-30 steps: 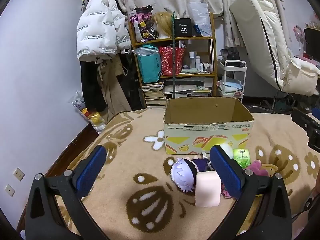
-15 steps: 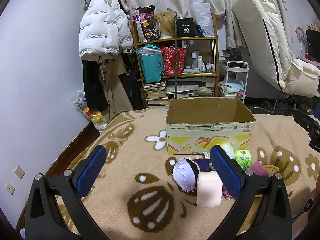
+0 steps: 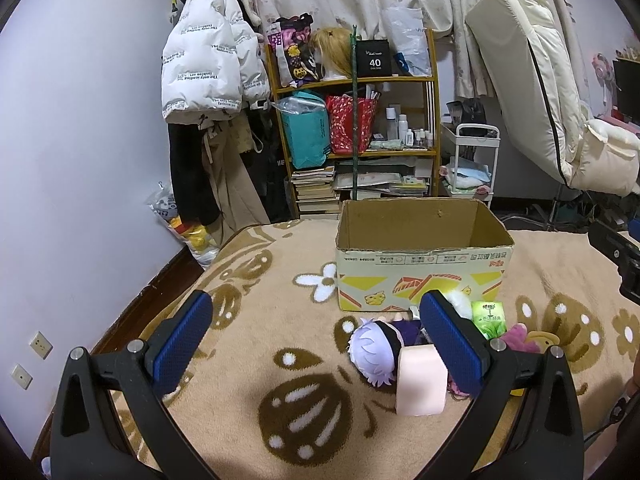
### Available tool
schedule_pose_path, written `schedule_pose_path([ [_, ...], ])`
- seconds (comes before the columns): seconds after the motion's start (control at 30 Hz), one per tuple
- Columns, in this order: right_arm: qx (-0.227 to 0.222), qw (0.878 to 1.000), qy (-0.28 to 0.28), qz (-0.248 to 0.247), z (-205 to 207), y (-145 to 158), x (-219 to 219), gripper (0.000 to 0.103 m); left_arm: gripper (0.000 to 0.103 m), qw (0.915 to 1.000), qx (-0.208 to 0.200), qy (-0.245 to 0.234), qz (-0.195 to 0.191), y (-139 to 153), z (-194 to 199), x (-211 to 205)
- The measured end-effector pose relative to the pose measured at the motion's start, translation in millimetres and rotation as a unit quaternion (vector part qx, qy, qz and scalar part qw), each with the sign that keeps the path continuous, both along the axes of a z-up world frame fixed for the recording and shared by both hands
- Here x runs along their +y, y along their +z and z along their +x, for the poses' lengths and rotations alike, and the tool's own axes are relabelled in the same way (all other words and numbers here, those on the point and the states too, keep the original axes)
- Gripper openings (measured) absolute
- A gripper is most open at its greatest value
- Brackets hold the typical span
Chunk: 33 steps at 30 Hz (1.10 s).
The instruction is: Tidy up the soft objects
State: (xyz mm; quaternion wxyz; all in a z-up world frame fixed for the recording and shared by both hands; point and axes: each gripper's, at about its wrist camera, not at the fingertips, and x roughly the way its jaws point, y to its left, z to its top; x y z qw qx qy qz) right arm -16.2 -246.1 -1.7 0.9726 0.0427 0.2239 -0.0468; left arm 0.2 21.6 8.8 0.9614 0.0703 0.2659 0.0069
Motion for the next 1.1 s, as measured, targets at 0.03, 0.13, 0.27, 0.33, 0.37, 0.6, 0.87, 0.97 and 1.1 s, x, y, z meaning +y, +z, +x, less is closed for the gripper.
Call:
schedule_pose_path([
  [0.03, -0.001, 1.000, 0.000, -0.001, -0.1, -0.8, 0.1, 0.103, 0.102, 1.0000, -0.001, 0.001, 0.000, -0.8, -1.2, -2.5],
  [0.13, 0.000, 1.000, 0.002, 0.001, -0.7, -0.5, 1.1, 0.103, 0.102, 1.0000, -0.001, 0.002, 0.001, 0.1, -1.1, -2.7],
  [0.27, -0.001, 1.000, 0.005, 0.002, -0.6, 0.5, 2.8, 0.103, 0.102, 0.9999, -0.003, 0.009, 0.005, 0.5, -0.2, -2.5],
  [0.33, 0.001, 1.000, 0.004, 0.004, -0.7, -0.2, 2.7, 0.103, 0.102, 0.9999, -0.001, 0.011, 0.004, -1.4, 0.4, -3.3],
  [0.37, -0.001, 1.000, 0.004, 0.004, -0.9, -0.4, 2.7, 0.103, 0.102, 0.9999, -0.001, 0.011, 0.004, -1.3, 1.0, -3.2],
  [0.6, 0.001, 1.000, 0.003, 0.006, -0.7, -2.6, 4.0, 0.103, 0.102, 0.9999, -0.001, 0.011, 0.004, -2.8, 1.2, -2.8],
  [0.87, 0.003, 1.000, 0.002, 0.007, -0.7, -3.7, 4.2, 0.103, 0.102, 0.9999, -0.001, 0.011, 0.005, -3.5, 0.2, -3.9],
  [0.97, 0.003, 1.000, 0.002, 0.007, -1.0, -4.2, 4.8, 0.103, 0.102, 0.9999, -0.001, 0.011, 0.005, -3.8, 0.2, -3.8],
  [1.1, 0.003, 1.000, 0.002, 0.008, -0.6, -3.1, 3.8, 0.103, 0.102, 0.9999, -0.001, 0.011, 0.005, -3.9, 0.4, -3.3],
])
